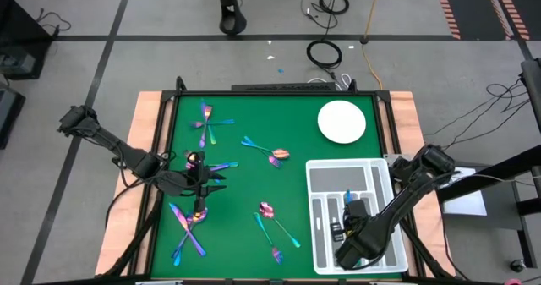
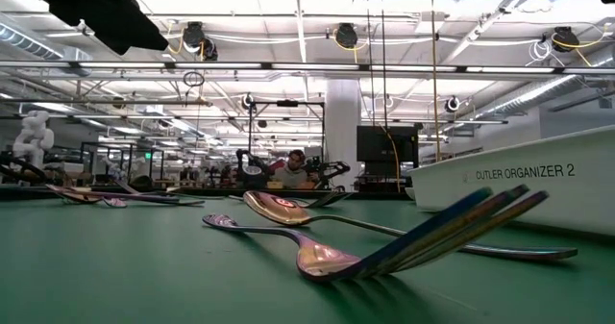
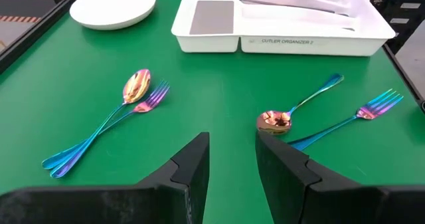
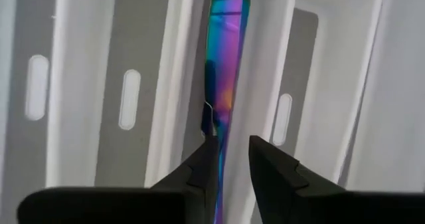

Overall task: Sort silverware
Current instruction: Put the bottom right knife into the utensil organizer

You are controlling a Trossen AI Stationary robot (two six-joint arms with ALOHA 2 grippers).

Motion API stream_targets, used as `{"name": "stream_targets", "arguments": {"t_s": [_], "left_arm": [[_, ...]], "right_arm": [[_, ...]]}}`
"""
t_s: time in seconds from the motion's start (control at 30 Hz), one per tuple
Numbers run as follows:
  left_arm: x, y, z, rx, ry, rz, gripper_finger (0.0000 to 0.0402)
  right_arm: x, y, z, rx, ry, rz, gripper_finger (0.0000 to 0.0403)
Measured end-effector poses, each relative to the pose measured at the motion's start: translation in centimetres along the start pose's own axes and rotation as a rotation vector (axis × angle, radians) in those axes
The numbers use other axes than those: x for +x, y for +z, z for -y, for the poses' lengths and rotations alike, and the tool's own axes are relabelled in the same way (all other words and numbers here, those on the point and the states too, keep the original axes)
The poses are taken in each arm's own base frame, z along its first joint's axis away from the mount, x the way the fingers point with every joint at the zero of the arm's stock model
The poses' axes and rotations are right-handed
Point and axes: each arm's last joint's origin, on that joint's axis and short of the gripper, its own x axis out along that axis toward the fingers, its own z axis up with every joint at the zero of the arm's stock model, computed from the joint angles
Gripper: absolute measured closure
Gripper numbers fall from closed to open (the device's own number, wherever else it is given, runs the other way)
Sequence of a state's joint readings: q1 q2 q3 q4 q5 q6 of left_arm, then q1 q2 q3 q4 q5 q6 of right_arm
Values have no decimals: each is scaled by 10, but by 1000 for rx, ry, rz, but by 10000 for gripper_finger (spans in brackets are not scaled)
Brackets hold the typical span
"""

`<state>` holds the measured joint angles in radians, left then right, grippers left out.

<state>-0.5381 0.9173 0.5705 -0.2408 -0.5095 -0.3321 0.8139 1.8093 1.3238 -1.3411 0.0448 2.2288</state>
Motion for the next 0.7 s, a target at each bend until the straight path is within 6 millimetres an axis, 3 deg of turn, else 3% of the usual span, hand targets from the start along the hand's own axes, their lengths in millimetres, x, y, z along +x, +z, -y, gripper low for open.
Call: {"name": "stream_targets", "arguments": {"t_s": [0.27,0.37,0.5,0.7], "left_arm": [[0,0,0,7,0,0,277],[0,0,0,27,1,1,277],[1,1,-2,26,10,1,277],[1,1,-2,19,8,-1,277]], "right_arm": [[-24,16,9,-24,11,4,332],[-23,28,10,-12,-23,97,344],[-19,49,-5,-64,37,206,370],[0,84,-18,-162,-66,194,398]]}}
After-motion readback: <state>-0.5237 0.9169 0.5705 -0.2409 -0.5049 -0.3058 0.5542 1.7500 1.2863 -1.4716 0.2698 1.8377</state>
